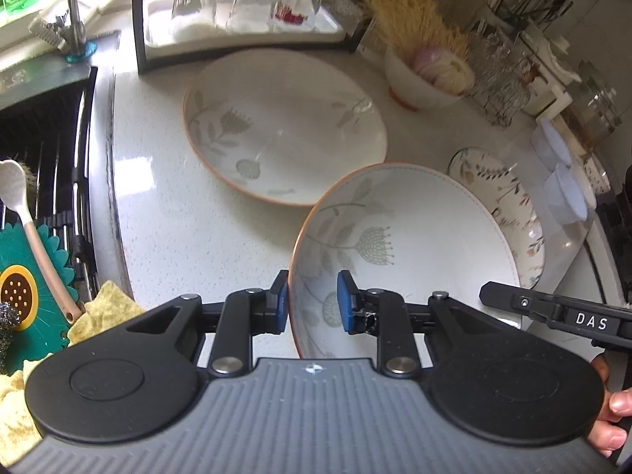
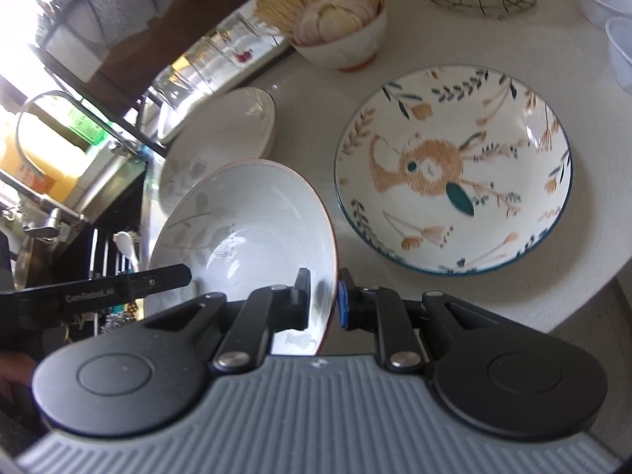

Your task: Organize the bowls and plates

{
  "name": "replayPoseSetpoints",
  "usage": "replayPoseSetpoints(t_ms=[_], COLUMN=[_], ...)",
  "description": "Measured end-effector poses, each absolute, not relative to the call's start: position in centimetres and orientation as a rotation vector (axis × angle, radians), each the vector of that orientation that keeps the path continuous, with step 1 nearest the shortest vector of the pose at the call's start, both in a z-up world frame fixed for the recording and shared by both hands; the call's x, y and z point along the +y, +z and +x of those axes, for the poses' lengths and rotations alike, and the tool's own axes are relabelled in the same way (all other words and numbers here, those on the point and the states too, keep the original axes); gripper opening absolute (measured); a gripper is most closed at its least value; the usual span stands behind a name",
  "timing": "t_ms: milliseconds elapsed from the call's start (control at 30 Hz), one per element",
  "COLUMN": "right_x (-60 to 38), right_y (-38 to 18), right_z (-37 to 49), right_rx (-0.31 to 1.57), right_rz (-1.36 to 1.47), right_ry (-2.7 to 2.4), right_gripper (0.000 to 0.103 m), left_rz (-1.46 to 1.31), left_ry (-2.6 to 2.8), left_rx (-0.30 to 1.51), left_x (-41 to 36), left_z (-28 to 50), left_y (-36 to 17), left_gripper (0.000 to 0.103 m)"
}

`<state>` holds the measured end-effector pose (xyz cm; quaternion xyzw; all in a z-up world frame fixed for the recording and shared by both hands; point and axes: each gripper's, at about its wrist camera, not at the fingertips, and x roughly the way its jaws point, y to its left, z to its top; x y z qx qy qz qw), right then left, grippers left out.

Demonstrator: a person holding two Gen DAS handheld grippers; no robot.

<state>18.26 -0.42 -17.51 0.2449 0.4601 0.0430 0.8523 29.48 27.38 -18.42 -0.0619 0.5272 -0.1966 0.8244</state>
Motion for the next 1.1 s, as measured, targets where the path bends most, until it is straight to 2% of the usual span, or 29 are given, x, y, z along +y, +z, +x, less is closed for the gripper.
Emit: replayPoseSetpoints(t_ms=[233,567,1100], right_x=[-4.3,-10.6,-15.6], right_y=[-14.2,-12.6,-17.2], right_z=[19.1,20.3,21.4], right_rx=[0.906,0.848,0.889], right_rz=[0.486,0.463,0.417], right_ry=[0.128,0.149,0.136], right_gripper=[0.017,0.017,0.017], left_rz=[-0.255,-0.242,-0.221], left_ry=[-0.407,-0.400,-0.319], left_rx=[1.107,1.040,1.104], left_x=[24.8,17.8,11.2], left_z=[30.3,31.6,32.1], left_y=[-15.0,-12.2,-16.2], left_gripper=[0.029,0.029,0.029])
